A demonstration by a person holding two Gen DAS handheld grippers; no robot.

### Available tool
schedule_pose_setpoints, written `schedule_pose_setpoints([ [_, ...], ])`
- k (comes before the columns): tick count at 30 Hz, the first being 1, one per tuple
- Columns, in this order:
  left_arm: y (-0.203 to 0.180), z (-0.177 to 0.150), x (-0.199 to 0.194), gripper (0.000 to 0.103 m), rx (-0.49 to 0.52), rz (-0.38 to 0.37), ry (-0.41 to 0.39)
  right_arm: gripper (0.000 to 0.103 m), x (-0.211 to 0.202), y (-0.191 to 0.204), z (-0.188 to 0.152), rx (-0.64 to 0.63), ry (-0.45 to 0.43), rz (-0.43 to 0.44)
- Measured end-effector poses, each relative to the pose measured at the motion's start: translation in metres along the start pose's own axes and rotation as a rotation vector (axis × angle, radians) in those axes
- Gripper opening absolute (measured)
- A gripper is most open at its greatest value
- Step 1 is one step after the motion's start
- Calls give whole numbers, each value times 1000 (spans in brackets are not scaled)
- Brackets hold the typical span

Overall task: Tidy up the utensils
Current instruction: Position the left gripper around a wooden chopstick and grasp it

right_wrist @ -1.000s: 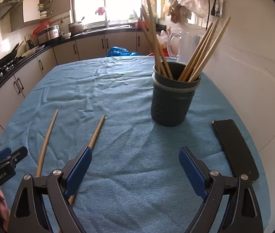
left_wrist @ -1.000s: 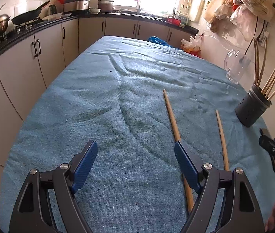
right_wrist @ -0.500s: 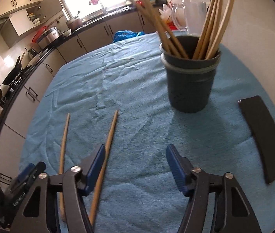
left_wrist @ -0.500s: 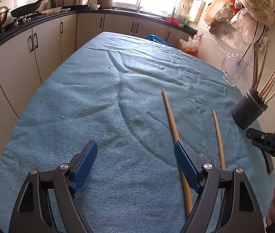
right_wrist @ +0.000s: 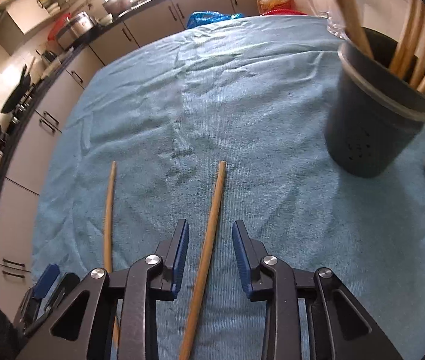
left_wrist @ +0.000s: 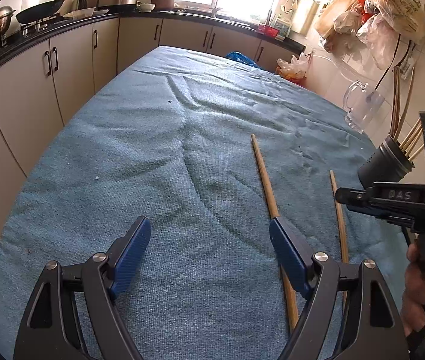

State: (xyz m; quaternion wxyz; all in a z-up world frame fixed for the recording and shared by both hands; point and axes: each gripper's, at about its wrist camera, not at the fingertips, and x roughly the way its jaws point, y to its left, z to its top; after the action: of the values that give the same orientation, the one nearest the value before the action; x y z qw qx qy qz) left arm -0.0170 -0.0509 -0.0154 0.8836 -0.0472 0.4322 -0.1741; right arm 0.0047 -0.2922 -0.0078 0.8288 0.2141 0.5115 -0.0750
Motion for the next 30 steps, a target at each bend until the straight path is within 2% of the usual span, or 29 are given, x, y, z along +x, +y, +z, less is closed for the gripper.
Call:
schedule_pose_setpoints([
  [5, -1, 0, 1, 80, 1, 2, 4, 25, 11, 13, -1, -63, 18, -66],
  [7, -2, 0, 1, 80, 2, 3, 6, 14, 12, 17, -2, -83, 19, -74],
  [9, -2, 0, 1, 80, 2, 3, 5, 10, 12, 19, -3, -101, 20, -89],
  [13, -2, 0, 1, 80, 2, 6, 8, 8, 11, 16, -4, -93, 15, -64],
  [16, -3, -1, 2, 80, 5, 13, 11, 7, 5, 11, -6, -67, 5, -6],
  [25, -10, -2, 1, 80, 42, 73, 20, 7, -41, 13, -16, -94, -137, 54],
  [30, -18, 0, -3, 80, 65, 84, 23, 7, -59, 9, -18, -91, -183, 85],
])
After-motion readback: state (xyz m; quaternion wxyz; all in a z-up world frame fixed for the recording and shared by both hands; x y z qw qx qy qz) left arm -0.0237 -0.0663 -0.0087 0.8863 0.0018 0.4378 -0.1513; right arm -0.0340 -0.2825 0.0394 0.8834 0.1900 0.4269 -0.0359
